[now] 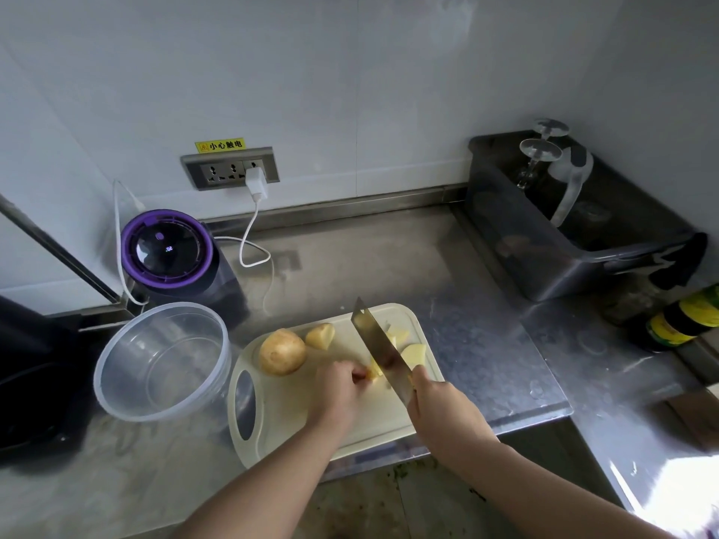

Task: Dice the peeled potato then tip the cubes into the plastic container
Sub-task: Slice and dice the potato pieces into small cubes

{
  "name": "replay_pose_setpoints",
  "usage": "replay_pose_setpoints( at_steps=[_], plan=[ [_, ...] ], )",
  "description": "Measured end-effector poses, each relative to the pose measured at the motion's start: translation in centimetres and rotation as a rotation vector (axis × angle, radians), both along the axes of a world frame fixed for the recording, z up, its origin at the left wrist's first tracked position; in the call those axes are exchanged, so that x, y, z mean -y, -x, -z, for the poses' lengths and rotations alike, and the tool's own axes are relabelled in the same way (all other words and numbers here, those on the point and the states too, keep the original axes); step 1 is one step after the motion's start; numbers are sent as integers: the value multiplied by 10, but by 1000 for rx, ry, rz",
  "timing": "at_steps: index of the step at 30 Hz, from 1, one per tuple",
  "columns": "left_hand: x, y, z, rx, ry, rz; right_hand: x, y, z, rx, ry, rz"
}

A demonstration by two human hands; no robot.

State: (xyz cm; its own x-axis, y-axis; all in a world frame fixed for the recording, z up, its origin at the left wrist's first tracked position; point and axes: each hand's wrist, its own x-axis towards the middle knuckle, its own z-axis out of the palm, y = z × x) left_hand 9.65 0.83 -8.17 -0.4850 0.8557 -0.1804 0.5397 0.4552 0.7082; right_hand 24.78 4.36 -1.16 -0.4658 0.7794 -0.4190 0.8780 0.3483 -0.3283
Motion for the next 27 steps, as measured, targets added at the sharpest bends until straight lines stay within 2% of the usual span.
replay_pose_setpoints(
  at_steps=[12, 19, 27],
  plan=[
    [1, -1, -1, -42, 9, -4, 10, 2, 0, -39, 22, -15],
    [-1, -1, -2, -31, 30, -9, 12, 4, -3, 55, -30, -102],
    [-1, 0, -3, -38, 64, -1, 16, 10, 5, 36, -11, -52]
  ],
)
